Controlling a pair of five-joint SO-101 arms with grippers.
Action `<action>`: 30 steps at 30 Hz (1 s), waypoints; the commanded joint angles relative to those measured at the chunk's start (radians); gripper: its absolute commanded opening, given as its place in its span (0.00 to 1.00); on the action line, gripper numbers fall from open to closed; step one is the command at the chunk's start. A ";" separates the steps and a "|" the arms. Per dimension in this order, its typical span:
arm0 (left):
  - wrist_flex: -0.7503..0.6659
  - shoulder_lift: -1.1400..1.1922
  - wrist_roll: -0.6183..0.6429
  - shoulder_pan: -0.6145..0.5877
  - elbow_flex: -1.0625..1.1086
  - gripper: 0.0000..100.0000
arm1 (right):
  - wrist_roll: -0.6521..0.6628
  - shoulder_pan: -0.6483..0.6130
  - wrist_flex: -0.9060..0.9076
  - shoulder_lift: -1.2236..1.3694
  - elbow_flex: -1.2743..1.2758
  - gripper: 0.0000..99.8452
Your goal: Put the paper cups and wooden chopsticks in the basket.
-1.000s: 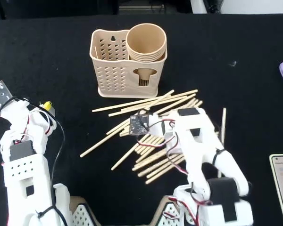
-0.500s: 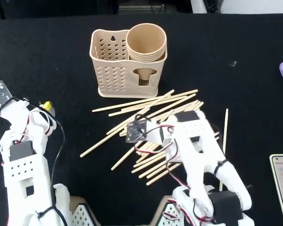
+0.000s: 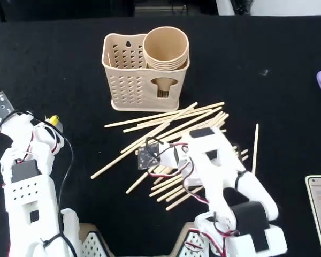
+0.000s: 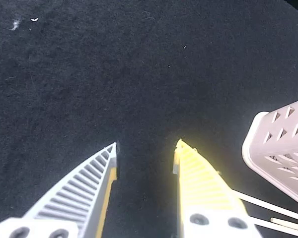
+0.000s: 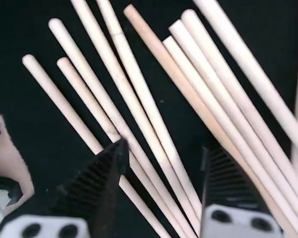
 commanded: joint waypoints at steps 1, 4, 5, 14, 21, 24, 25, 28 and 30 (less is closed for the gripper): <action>-0.017 -0.018 0.000 0.007 -0.007 0.19 | -0.063 -0.009 -0.012 0.047 -0.018 0.13; -0.017 -0.018 0.000 0.007 -0.007 0.19 | -0.115 -0.011 -0.012 0.047 -0.025 0.01; -0.017 -0.018 0.000 0.007 -0.007 0.19 | -0.120 -0.008 -0.012 0.047 -0.025 0.02; -0.017 -0.018 0.000 0.007 -0.007 0.19 | -0.123 -0.006 -0.009 -0.012 -0.022 0.01; -0.017 -0.018 0.000 0.007 -0.007 0.19 | -0.170 0.002 -0.006 -0.183 -0.025 0.01; -0.017 -0.018 0.000 0.007 -0.007 0.19 | -0.170 0.003 0.034 -0.272 -0.028 0.01; -0.017 -0.018 0.000 0.007 -0.007 0.19 | -0.170 0.000 0.058 -0.305 -0.028 0.01; -0.017 -0.018 0.000 0.007 -0.007 0.19 | -0.170 -0.005 0.137 -0.418 -0.030 0.01; -0.017 -0.018 0.000 0.007 -0.007 0.19 | -0.186 0.000 0.180 -0.504 -0.044 0.01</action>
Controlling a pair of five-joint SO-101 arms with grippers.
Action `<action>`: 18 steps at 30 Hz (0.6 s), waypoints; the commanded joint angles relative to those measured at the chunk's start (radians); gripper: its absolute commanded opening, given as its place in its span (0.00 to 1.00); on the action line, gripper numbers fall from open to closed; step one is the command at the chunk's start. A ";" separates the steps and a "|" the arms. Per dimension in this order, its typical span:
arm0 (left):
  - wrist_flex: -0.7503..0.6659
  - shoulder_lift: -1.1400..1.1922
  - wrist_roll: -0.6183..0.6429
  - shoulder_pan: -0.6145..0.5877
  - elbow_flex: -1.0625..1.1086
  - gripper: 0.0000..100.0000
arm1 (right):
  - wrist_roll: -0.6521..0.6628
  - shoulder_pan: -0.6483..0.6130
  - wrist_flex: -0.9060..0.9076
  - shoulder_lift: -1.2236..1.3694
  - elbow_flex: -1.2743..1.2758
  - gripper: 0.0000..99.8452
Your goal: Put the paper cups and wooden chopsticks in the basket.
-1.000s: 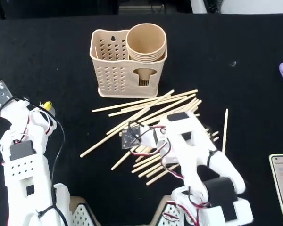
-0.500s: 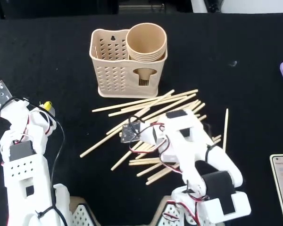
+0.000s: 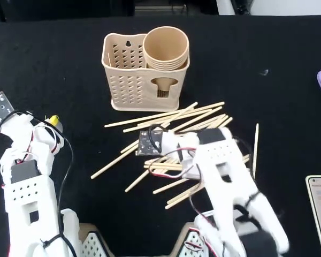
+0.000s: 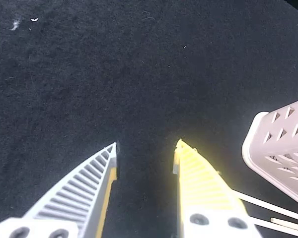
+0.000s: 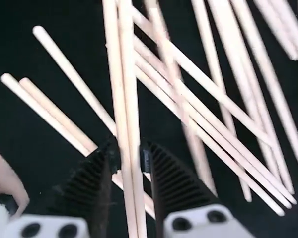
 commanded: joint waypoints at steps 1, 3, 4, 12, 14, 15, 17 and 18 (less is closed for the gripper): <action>-0.017 -0.018 0.000 0.005 -0.007 0.19 | -0.052 0.000 0.075 -0.173 -0.044 0.01; -0.017 -0.018 0.000 0.005 -0.007 0.19 | -0.106 -0.006 0.101 -0.257 -0.077 0.01; -0.017 -0.018 0.000 0.005 -0.007 0.19 | -0.132 -0.017 0.103 -0.292 -0.094 0.01; -0.017 -0.018 0.000 0.005 -0.007 0.19 | -0.569 -0.147 -0.043 -0.424 -0.249 0.01; -0.017 -0.018 0.000 0.005 -0.007 0.19 | -0.740 -0.147 -0.172 -0.424 -0.271 0.01; -0.017 -0.018 0.000 0.005 -0.007 0.19 | -0.824 -0.150 -0.241 -0.424 -0.274 0.01; -0.017 -0.018 0.000 0.005 -0.007 0.19 | -0.956 -0.166 -0.382 -0.423 -0.274 0.01; -0.017 -0.018 0.000 0.005 -0.007 0.19 | -1.005 -0.181 -0.453 -0.423 -0.274 0.01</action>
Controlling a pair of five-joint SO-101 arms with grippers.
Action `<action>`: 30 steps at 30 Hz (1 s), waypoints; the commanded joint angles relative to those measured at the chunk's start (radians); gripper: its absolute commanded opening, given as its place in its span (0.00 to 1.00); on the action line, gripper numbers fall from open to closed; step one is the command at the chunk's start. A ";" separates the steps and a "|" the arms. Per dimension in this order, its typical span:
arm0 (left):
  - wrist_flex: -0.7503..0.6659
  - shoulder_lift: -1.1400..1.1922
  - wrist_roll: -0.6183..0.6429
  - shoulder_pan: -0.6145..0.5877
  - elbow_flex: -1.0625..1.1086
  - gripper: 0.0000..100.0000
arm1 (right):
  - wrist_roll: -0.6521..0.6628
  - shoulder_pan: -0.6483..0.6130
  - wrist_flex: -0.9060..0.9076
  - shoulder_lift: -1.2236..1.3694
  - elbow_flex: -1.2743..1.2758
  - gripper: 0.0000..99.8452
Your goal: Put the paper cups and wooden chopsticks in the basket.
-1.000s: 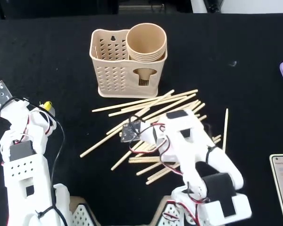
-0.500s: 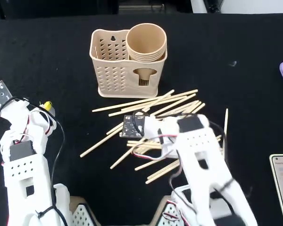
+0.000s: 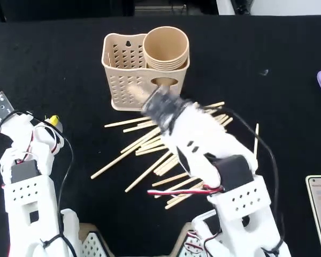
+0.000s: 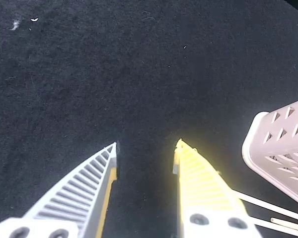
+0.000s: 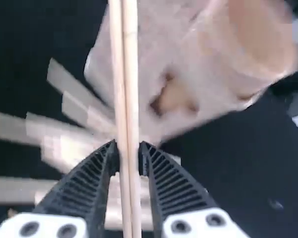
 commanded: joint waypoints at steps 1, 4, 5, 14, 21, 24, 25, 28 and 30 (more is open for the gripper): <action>-0.017 -0.018 0.000 0.005 -0.007 0.19 | -0.222 -0.046 -0.273 -0.025 -0.054 0.01; -0.017 -0.018 0.000 0.005 -0.007 0.19 | -0.285 -0.094 -0.476 -0.025 -0.056 0.01; -0.017 -0.018 0.000 0.005 -0.007 0.19 | -0.296 -0.112 -0.546 -0.024 -0.056 0.01; -0.017 -0.018 0.000 0.007 -0.007 0.19 | -0.293 -0.135 -1.115 0.251 -0.081 0.01; -0.017 -0.018 0.000 0.007 -0.007 0.19 | -0.293 -0.117 -1.171 0.607 -0.346 0.01; -0.017 -0.018 0.000 0.007 -0.007 0.19 | -0.298 -0.098 -1.169 0.737 -0.438 0.01; -0.017 -0.018 0.000 0.007 -0.007 0.19 | -0.299 -0.097 -1.169 0.774 -0.453 0.01; -0.017 -0.018 0.000 0.007 -0.007 0.19 | -0.296 -0.095 -1.160 0.863 -0.460 0.01; -0.017 -0.018 0.000 0.007 -0.007 0.19 | -0.296 -0.095 -1.086 0.888 -0.470 0.02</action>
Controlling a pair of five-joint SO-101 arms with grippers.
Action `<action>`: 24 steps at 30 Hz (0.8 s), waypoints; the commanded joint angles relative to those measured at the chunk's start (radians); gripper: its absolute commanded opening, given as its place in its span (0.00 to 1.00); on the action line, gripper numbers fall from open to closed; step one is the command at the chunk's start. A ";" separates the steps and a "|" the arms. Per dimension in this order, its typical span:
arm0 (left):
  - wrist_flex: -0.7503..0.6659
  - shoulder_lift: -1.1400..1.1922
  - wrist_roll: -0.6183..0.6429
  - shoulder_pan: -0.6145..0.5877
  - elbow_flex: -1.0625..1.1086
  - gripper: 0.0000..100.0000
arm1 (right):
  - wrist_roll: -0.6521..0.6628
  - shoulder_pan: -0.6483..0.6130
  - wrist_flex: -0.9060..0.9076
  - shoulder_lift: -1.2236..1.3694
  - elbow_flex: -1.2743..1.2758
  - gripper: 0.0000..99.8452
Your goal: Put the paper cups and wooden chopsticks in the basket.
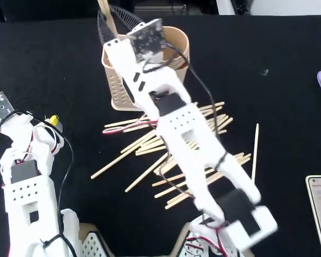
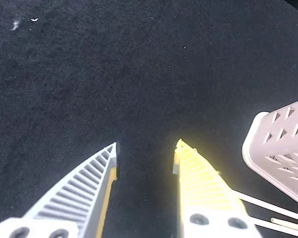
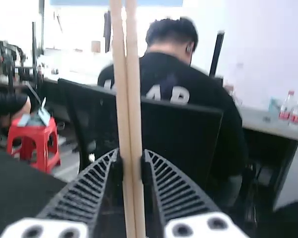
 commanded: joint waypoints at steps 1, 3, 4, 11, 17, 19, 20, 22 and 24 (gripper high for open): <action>-0.017 -0.018 0.000 0.007 -0.007 0.19 | -0.009 0.023 0.098 0.013 -0.076 0.04; -0.017 -0.018 0.000 0.007 -0.007 0.19 | -0.012 0.023 0.212 0.002 -0.107 0.12; -0.017 -0.018 0.000 0.007 -0.007 0.19 | -0.012 0.023 0.279 -0.012 -0.130 0.16; -0.017 -0.018 0.000 0.007 -0.007 0.19 | -0.012 0.020 0.709 -0.131 -0.331 0.20; -0.017 -0.018 0.000 0.007 -0.007 0.19 | -0.005 0.058 1.103 -0.337 -0.380 0.19; -0.017 -0.018 0.000 0.007 -0.007 0.19 | -0.005 0.098 1.293 -0.398 -0.380 0.19; -0.017 -0.018 0.000 0.007 -0.007 0.19 | -0.003 0.124 1.373 -0.421 -0.369 0.19; -0.015 -0.018 0.000 0.007 -0.007 0.19 | -0.002 0.201 1.510 -0.467 -0.328 0.19; -0.015 -0.018 0.000 0.007 -0.007 0.19 | 0.054 0.311 1.613 -0.503 -0.269 0.19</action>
